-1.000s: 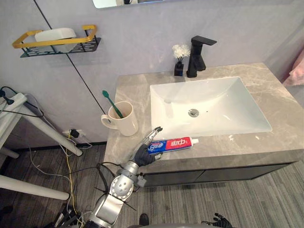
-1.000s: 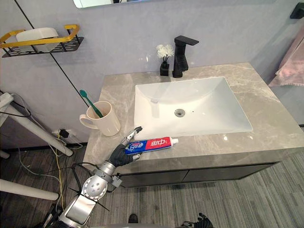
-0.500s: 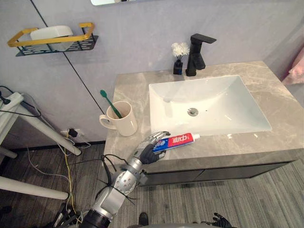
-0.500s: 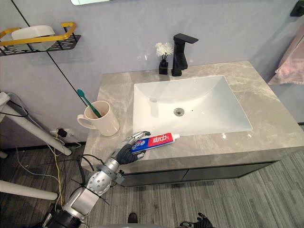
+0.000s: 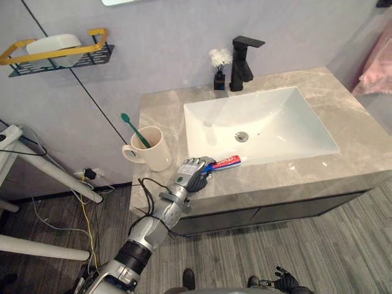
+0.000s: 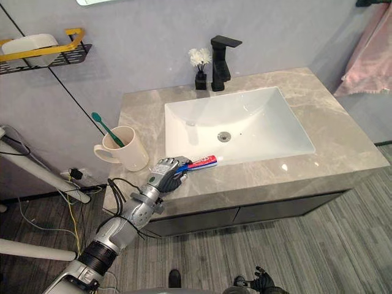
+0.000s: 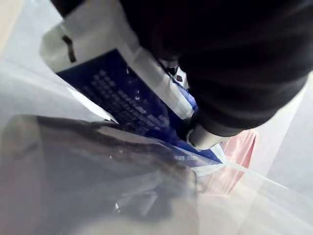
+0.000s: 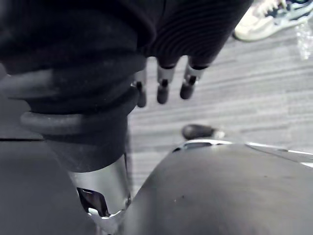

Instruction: Organize washtable

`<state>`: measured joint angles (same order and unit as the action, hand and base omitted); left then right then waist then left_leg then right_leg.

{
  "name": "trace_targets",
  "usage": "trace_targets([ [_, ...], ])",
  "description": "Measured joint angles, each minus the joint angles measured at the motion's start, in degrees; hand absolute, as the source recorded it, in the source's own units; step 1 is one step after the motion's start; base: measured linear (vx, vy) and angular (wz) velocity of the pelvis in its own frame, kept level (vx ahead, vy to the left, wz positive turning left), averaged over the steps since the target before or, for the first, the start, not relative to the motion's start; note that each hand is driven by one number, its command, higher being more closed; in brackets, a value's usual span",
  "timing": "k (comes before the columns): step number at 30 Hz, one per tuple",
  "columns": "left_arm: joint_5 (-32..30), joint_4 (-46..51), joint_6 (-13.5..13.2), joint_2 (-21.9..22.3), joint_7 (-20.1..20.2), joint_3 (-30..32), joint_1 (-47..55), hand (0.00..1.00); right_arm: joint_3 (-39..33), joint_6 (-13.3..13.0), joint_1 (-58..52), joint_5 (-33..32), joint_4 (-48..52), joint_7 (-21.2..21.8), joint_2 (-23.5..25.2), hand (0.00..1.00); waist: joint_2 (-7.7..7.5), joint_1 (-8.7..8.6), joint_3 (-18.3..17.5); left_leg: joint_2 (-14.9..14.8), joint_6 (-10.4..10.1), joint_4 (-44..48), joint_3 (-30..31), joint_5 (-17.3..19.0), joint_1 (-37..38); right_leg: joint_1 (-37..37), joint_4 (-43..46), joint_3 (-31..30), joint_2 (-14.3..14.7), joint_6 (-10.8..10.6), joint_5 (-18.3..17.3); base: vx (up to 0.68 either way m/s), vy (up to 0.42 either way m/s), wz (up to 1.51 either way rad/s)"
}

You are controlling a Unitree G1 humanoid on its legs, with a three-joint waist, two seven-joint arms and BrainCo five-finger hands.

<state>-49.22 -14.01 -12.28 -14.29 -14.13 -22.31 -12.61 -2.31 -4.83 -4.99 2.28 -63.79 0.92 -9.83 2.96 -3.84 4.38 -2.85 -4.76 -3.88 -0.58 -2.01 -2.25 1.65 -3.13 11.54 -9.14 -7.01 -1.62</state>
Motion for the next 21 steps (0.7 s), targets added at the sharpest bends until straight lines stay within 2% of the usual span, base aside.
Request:
trace_targets([
  [8,-1.16,1.38,0.57,0.52,-2.4,1.4,1.58,1.0,-1.43,-0.37,0.01,0.02,-0.03,-1.92,0.12,0.0,0.67,-0.22,0.46,0.06,0.16,-0.11,1.09,-0.11,0.15,0.18,-0.08,0.02,0.15,-0.07,0.02,0.0,0.0,-0.01],
  [15,-1.03,4.11,0.81,1.18,-2.81,2.22,4.06,1.0,-2.41,-0.37,0.05,-0.01,0.0,-2.22,0.57,0.0,0.45,-0.48,1.26,0.09,0.28,-0.33,1.99,-0.18,1.47,2.3,-0.93,0.92,0.33,-0.06,0.01,0.02,-0.008,0.04],
  [21,2.73,6.92,0.8,1.67,-3.66,2.21,6.1,1.0,-3.93,-0.35,-0.06,-1.28,0.0,-2.28,1.2,0.0,0.14,-0.47,1.47,-0.02,0.29,-1.18,1.93,-0.18,2.58,3.17,-1.31,0.93,0.47,-0.01,-0.03,0.0,-0.002,-0.01],
])
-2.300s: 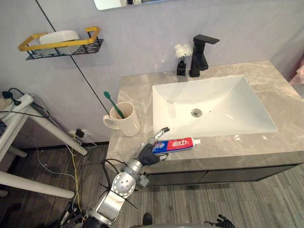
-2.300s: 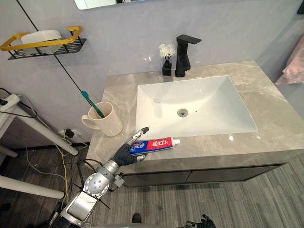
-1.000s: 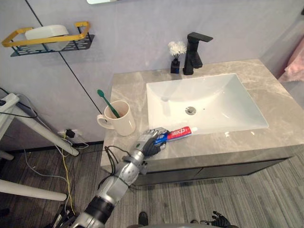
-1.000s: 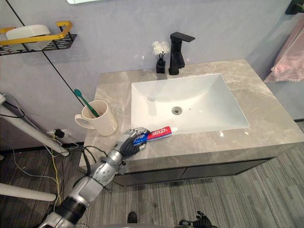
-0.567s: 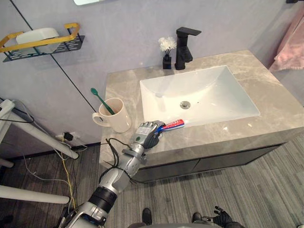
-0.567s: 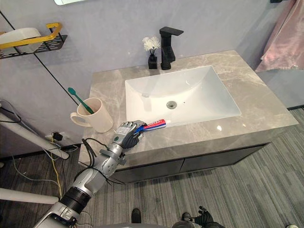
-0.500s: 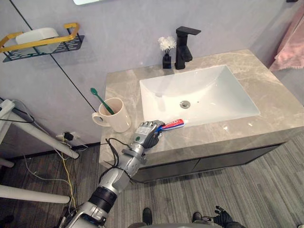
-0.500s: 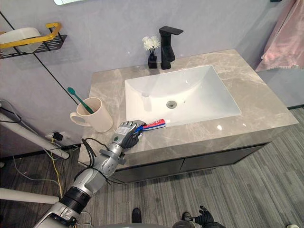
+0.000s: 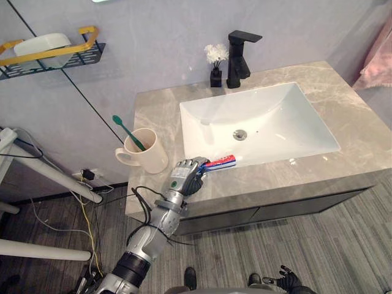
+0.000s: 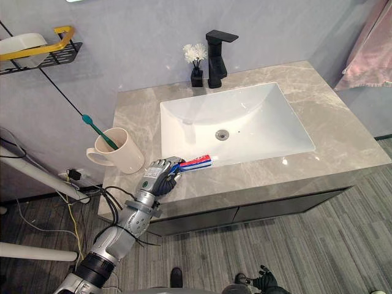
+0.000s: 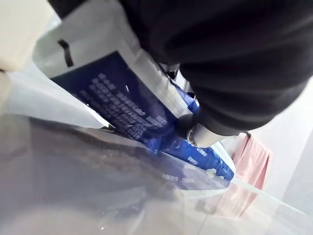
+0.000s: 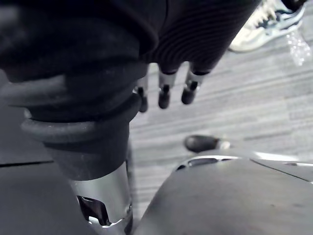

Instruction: Organize washtable

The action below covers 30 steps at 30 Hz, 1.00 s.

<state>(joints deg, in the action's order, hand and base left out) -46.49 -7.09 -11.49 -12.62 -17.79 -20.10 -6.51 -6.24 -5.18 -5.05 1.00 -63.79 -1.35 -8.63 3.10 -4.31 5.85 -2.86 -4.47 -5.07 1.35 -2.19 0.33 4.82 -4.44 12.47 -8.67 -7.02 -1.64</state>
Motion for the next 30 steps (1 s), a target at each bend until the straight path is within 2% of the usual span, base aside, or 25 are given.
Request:
trace_targets([
  [7,7.12,3.78,0.55,0.02,0.16,-0.15,1.97,1.0,-2.67,-0.33,-1.7,-6.27,3.12,-1.03,1.74,0.0,-1.51,0.22,0.14,-0.04,0.01,0.02,-0.28,0.02,0.52,0.27,0.3,-0.19,-0.08,0.01,0.0,0.0,-0.003,-0.01],
  [10,13.14,9.49,1.12,0.11,2.1,-0.27,5.17,1.0,-4.77,-0.56,-3.0,-10.0,9.35,-1.24,2.72,0.0,-1.81,0.46,0.0,-0.1,0.16,0.04,-1.61,0.14,1.01,0.13,0.84,-1.57,-0.19,0.01,0.01,-0.03,-0.001,-0.2],
  [13,20.63,15.96,1.06,1.45,5.44,-0.2,8.58,1.0,-7.2,-0.09,-4.3,-10.49,22.17,-1.84,2.71,0.0,-2.14,0.97,-1.0,-0.2,0.23,0.12,-3.29,0.73,1.41,-1.19,1.42,-3.6,-0.31,0.03,-0.02,-0.07,0.006,-0.3],
  [14,21.54,16.68,1.05,1.88,5.67,-0.18,8.9,1.0,-7.5,0.08,-4.7,-10.82,25.03,-2.16,2.72,0.0,-2.21,1.13,-1.47,-0.2,0.21,0.09,-3.39,0.75,1.35,-1.32,1.49,-3.75,-0.31,0.03,-0.03,-0.08,0.002,-0.23],
  [16,24.23,20.13,1.03,3.46,6.4,0.7,10.15,1.0,-8.39,0.29,-6.47,-12.76,39.14,-2.85,3.0,0.0,-2.56,1.24,-2.77,-0.33,0.22,0.07,-4.25,0.74,1.37,-2.14,2.18,-4.7,-0.18,0.0,-0.06,-0.04,-0.008,-0.17],
  [17,24.6,20.91,1.0,3.6,6.39,0.95,10.32,1.0,-8.91,0.17,-6.74,-12.96,42.91,-3.09,3.29,0.0,-2.61,1.31,-2.96,-0.37,0.23,0.1,-4.48,0.74,1.38,-2.29,2.32,-4.89,-0.15,0.0,-0.07,-0.04,-0.013,-0.14],
  [22,24.83,25.59,0.65,5.41,5.89,3.06,10.52,1.0,-11.82,-2.97,-8.56,-14.6,69.09,-5.09,7.19,0.0,-3.46,1.54,-4.2,-0.37,0.24,0.23,-4.58,0.73,1.38,-2.36,2.41,-5.01,-0.12,-0.01,-0.06,-0.01,-0.002,-0.01],
  [24,24.61,26.08,0.14,5.48,5.17,3.74,10.62,1.0,-11.66,-4.77,-9.9,-16.58,74.5,-4.34,7.83,0.0,-3.64,1.74,-4.31,-0.35,0.24,0.23,-4.6,0.73,1.38,-2.38,2.42,-5.04,-0.14,-0.01,-0.06,0.0,0.0,0.0],
  [25,24.33,27.02,-0.02,5.51,5.04,4.7,11.06,1.0,-11.2,-6.31,-10.76,-18.67,78.68,-3.14,8.07,0.0,-3.87,1.77,-4.46,-0.35,0.25,0.23,-4.65,0.74,1.34,-2.47,2.43,-5.11,-0.14,-0.01,-0.06,0.0,0.0,0.0],
  [27,24.3,27.84,-0.22,5.54,4.96,4.99,11.74,1.0,-10.68,-8.02,-11.17,-22.4,80.91,-0.19,8.05,0.0,-4.2,1.78,-4.68,-0.35,0.27,0.25,-4.67,0.77,1.34,-2.47,2.44,-5.14,-0.14,-0.02,-0.06,0.0,0.0,0.0],
  [30,22.76,27.91,-0.32,5.42,4.98,4.63,12.04,1.0,-8.35,-8.74,-12.05,-28.13,84.45,3.82,7.76,0.0,-4.29,1.84,-4.75,-0.31,0.32,0.43,-4.66,0.8,1.27,-2.49,2.51,-5.15,-0.18,-0.02,-0.06,0.0,0.0,0.0],
])
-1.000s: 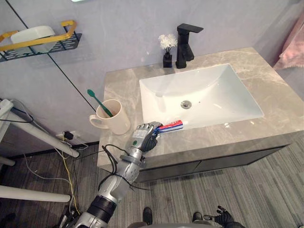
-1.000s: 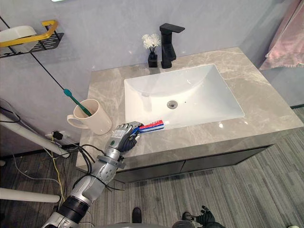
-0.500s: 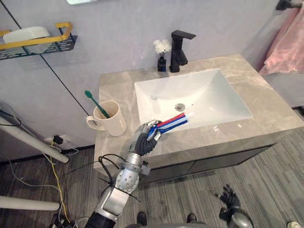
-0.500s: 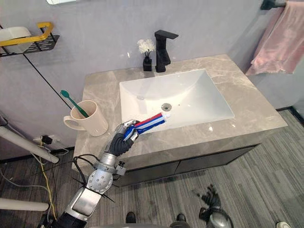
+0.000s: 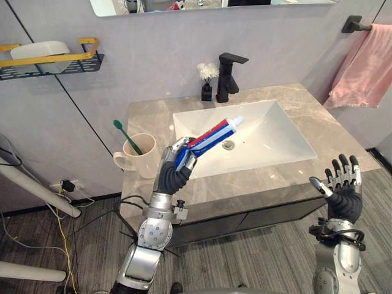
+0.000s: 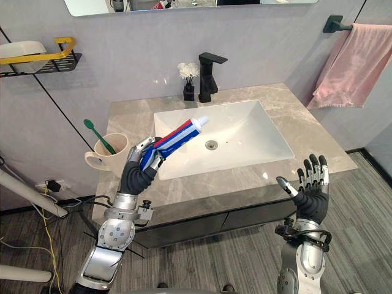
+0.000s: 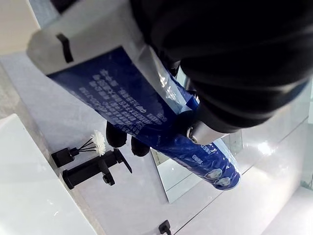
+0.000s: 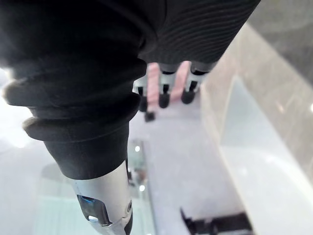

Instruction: Organize washtable

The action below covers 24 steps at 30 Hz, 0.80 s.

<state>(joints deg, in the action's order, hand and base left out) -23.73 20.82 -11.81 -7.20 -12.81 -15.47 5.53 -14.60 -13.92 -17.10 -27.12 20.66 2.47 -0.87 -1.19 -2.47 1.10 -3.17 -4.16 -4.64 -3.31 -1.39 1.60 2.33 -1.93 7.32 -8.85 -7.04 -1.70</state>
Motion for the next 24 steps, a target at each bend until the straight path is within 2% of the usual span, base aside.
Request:
trace_targets([
  [7,-1.78,-0.24,-0.23,-0.4,-0.03,-2.6,-0.18,1.0,12.66,-0.53,0.58,-11.44,5.47,6.44,-3.3,0.0,0.1,0.26,-0.13,0.03,0.09,1.1,0.28,0.26,-0.94,-0.55,0.57,0.14,-0.08,0.0,0.0,-0.03,-0.006,0.02],
  [13,-2.34,-3.53,-0.47,-1.0,-0.88,-5.59,-3.32,1.0,22.95,-0.12,5.69,-18.66,4.38,6.75,-5.0,0.0,0.0,0.46,-1.21,0.18,0.13,1.52,0.89,0.22,-1.17,-0.42,0.83,0.54,-0.23,0.0,0.0,-0.03,-0.004,0.04],
  [19,-2.26,-5.58,-0.5,-0.98,-1.99,-8.77,-4.61,1.0,29.4,1.46,8.7,-27.08,-1.63,6.29,-5.43,0.0,-0.06,0.52,-2.07,0.23,0.2,1.56,1.79,0.12,-1.21,0.09,0.78,1.42,-0.23,0.0,-0.01,-0.02,-0.007,0.07],
  [24,-2.21,-7.66,-0.49,-0.98,-2.21,-10.66,-4.7,1.0,33.12,1.65,11.26,-29.73,-3.79,6.18,-6.42,0.0,-0.15,0.49,-2.13,0.3,0.18,1.5,2.46,-0.21,-1.44,0.28,0.71,2.14,-0.25,0.01,-0.02,-0.02,-0.009,0.08],
])
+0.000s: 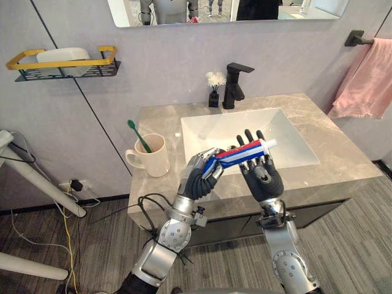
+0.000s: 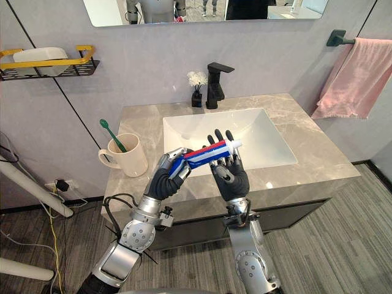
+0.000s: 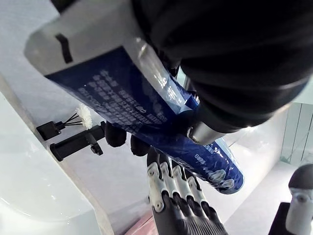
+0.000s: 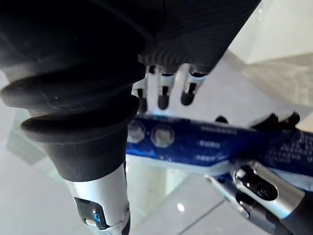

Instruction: Organize washtable

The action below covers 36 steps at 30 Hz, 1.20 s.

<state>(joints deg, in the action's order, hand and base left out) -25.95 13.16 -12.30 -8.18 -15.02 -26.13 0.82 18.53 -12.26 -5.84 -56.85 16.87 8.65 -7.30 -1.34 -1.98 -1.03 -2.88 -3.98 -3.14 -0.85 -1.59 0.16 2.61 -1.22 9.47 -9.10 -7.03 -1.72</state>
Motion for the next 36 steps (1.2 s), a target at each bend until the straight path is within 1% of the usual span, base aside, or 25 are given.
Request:
trace_targets([
  [2,0.01,-0.48,0.01,0.0,0.0,-1.07,-0.11,1.0,0.62,-0.04,0.11,-1.5,-0.16,-0.16,0.03,0.0,-0.06,0.04,-0.04,0.04,-0.02,-0.11,0.52,-0.23,-0.25,0.0,-0.03,0.52,0.01,0.0,0.0,-0.02,-0.012,0.12],
  [5,0.0,-0.59,0.01,0.0,0.0,-1.47,-0.16,1.0,1.03,-0.06,0.24,-1.74,-0.2,-0.27,0.07,0.0,-0.08,0.03,-0.05,0.05,-0.05,-0.23,0.81,-0.39,-0.32,0.03,-0.03,0.86,0.01,0.01,0.0,-0.02,-0.016,0.07],
  [8,0.14,-2.55,0.01,0.02,-0.02,-3.23,-1.21,1.0,2.39,-0.58,2.02,-2.24,-2.22,-1.41,0.14,0.0,-0.52,0.04,-0.48,0.05,-0.01,-0.92,1.4,-1.11,-0.31,0.04,-0.01,1.41,0.05,0.01,0.0,-0.03,-0.011,0.09],
  [9,0.16,-2.69,0.01,0.0,-0.01,-3.46,-1.21,1.0,2.51,-0.6,2.02,-2.24,-2.3,-1.69,0.13,1.0,-0.6,0.06,-0.57,0.04,-0.02,-0.92,1.4,-1.11,-0.31,0.04,0.0,1.41,0.05,0.01,0.0,0.0,0.0,0.0],
  [15,0.54,-3.86,-0.16,0.03,-0.16,-3.65,-1.21,1.0,3.14,-0.89,2.05,-1.54,-2.47,-3.82,0.16,1.0,-0.74,0.0,-1.82,0.03,-0.02,-0.95,1.4,-1.11,-0.32,-0.01,-0.02,1.39,0.05,0.02,-0.01,0.0,0.0,0.0],
  [18,0.51,-4.92,-0.86,0.05,-0.23,-3.74,-1.21,1.0,3.0,-0.98,2.05,-0.72,-2.68,-5.22,0.19,1.0,-0.75,-0.01,-1.89,0.02,-0.02,-0.95,1.38,-1.12,-0.31,-0.02,-0.01,1.36,0.06,0.01,-0.01,0.0,0.0,0.0],
  [22,0.54,-6.91,-1.94,0.34,-0.26,-5.21,-1.19,1.0,1.63,-1.22,2.08,1.93,-3.19,-7.04,0.96,1.0,-0.84,0.0,-1.95,0.01,-0.02,-0.95,1.31,-1.13,-0.3,-0.06,-0.01,1.29,0.07,0.02,0.0,0.0,0.0,0.0],
  [27,0.61,-8.7,-3.21,1.23,-0.25,-5.18,-1.14,1.0,0.63,-1.42,2.07,6.2,-3.2,-8.05,2.2,1.0,-0.88,-0.03,-1.97,-0.01,-0.02,-0.96,1.28,-1.13,-0.31,-0.07,-0.03,1.26,0.08,0.01,0.0,0.0,0.0,0.0],
  [28,0.67,-8.88,-3.21,1.27,-0.24,-5.18,-1.14,1.0,0.63,-1.42,2.07,6.94,-3.2,-8.48,2.23,1.0,-0.88,-0.02,-1.98,-0.01,-0.02,-0.96,1.28,-1.13,-0.3,-0.07,-0.03,1.26,0.08,0.01,0.0,0.0,0.0,0.0],
  [30,1.86,-9.99,-3.38,1.47,-0.2,-5.13,-1.07,1.0,0.59,-1.37,2.07,10.46,-3.2,-10.09,2.64,1.0,-0.88,-0.04,-1.97,-0.03,-0.02,-0.96,1.2,-1.12,-0.31,-0.13,-0.03,1.19,0.09,0.01,0.0,0.0,0.0,0.0],
  [34,2.93,-11.11,-3.91,2.53,-0.19,-4.73,-0.42,1.0,0.29,-0.89,2.08,14.61,-3.2,-11.64,3.55,1.0,-0.89,-0.03,-1.97,-0.03,-0.03,-1.02,0.96,-1.12,-0.33,-0.32,-0.01,0.97,0.08,0.01,0.0,0.0,0.0,-0.02],
  [35,3.0,-11.19,-3.94,2.73,-0.2,-4.58,-0.23,0.0,0.26,-0.84,2.07,15.47,-3.2,-11.99,3.85,1.0,-0.89,-0.03,-1.97,-0.04,-0.02,-1.03,0.92,-1.12,-0.33,-0.34,-0.01,0.94,0.08,0.01,0.0,0.0,0.0,0.0],
  [36,2.93,-11.6,-3.99,2.9,-0.11,-4.38,-0.19,0.0,-0.45,-0.81,2.09,17.2,-3.2,-12.33,4.23,1.0,-0.89,0.03,-1.97,-0.03,-0.02,-1.05,0.93,-1.12,-0.33,-0.34,-0.01,0.95,0.08,0.01,0.0,0.0,0.0,0.0],
])
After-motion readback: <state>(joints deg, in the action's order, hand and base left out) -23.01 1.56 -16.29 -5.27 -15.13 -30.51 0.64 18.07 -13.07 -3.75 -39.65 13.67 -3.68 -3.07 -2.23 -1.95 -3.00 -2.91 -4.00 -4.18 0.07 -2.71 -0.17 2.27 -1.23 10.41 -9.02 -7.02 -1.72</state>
